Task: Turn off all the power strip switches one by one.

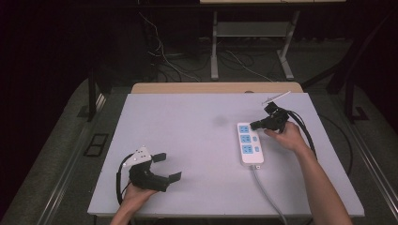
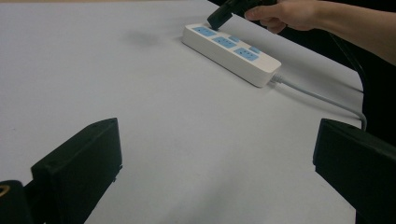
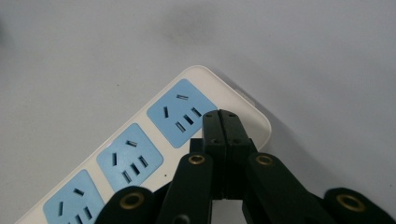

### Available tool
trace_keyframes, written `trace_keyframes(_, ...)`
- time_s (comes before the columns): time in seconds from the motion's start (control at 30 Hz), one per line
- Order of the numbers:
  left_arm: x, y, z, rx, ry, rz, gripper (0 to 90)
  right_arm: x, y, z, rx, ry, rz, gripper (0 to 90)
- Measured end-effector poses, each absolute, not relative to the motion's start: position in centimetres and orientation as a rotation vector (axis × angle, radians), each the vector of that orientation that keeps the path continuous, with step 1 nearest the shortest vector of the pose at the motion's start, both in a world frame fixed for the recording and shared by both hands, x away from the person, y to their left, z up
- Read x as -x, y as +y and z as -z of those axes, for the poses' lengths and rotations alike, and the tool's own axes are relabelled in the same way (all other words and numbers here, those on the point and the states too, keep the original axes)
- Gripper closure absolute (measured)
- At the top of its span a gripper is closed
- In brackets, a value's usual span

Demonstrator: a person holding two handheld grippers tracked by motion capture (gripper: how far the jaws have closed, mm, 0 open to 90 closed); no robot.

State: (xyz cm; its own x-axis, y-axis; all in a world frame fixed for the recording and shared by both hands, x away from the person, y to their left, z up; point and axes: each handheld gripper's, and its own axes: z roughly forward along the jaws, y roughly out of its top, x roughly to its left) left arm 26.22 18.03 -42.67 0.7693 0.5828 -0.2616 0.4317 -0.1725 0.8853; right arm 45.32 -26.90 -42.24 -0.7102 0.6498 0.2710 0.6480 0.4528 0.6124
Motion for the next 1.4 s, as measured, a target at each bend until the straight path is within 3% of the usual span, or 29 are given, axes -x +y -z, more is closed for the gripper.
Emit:
trace_keyframes(0.8, -26.0, 18.1, 42.6, -1.788, 0.788, -0.153, 0.0, -42.8, -27.5, 38.9, -1.187, 2.612, -1.107, 89.7)
trace_keyframes(0.97, -26.0, 18.1, 42.6, -1.786, 0.783, -0.152, 0.0, -41.4, -28.2, 38.4, -1.224, 2.557, -1.124, 79.6)
trace_keyframes(1.17, -26.0, 17.9, 42.5, -1.786, 0.781, -0.148, 0.0, -39.5, -29.7, 37.9, -1.284, 2.477, -1.153, 61.3)
trace_keyframes(1.4, -26.0, 17.9, 42.5, -1.782, 0.783, -0.146, 0.0, -37.2, -31.2, 37.0, -1.378, 2.367, -1.227, 30.8)
